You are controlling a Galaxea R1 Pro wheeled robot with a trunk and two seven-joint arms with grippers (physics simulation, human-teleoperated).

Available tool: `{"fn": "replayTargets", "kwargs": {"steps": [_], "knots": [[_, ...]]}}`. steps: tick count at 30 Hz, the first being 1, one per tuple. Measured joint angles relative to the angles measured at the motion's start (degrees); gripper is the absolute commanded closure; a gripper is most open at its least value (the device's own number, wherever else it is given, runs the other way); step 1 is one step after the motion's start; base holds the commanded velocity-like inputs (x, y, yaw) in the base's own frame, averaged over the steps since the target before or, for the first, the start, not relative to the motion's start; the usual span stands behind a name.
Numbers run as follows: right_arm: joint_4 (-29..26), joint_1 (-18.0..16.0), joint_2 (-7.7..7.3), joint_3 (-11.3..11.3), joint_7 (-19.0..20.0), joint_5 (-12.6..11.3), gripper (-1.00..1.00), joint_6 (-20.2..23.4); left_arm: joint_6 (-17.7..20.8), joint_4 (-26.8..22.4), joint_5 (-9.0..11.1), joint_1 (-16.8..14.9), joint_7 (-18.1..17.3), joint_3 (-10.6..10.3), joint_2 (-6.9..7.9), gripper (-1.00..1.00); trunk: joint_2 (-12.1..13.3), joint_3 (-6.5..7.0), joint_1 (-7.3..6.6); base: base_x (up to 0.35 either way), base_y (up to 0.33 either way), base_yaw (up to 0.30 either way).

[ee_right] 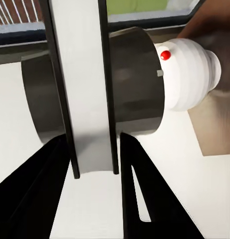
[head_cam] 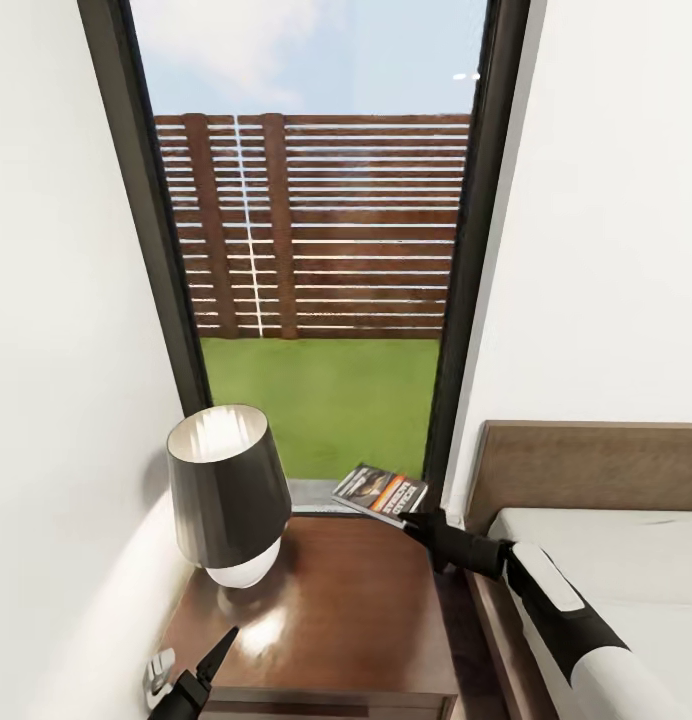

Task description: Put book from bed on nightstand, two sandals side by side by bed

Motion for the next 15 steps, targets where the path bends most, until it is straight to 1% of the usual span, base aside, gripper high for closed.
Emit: {"fn": "replayTargets", "kwargs": {"steps": [2,8,15], "knots": [[0.4,0.0,0.14,0.6,0.0,0.1,1.0,0.0,0.1,0.0,0.0,0.0,0.0,0.0,0.04,-1.0,0.0,0.0,0.0,0.0,0.0,0.0],[0.7,0.0,0.55,1.1,0.0,-0.1,1.0,0.1,0.2,0.0,0.0,0.0,0.0,0.0,0.03,-1.0,0.0,0.0,0.0,0.0,0.0,0.0],[0.8,0.0,1.05,1.2,0.0,0.1,1.0,0.0,0.8,0.0,0.1,0.0,-0.1,0.7,0.28,-1.0,-2.8,-1.25,1.53,0.0,0.0,0.0]]}}
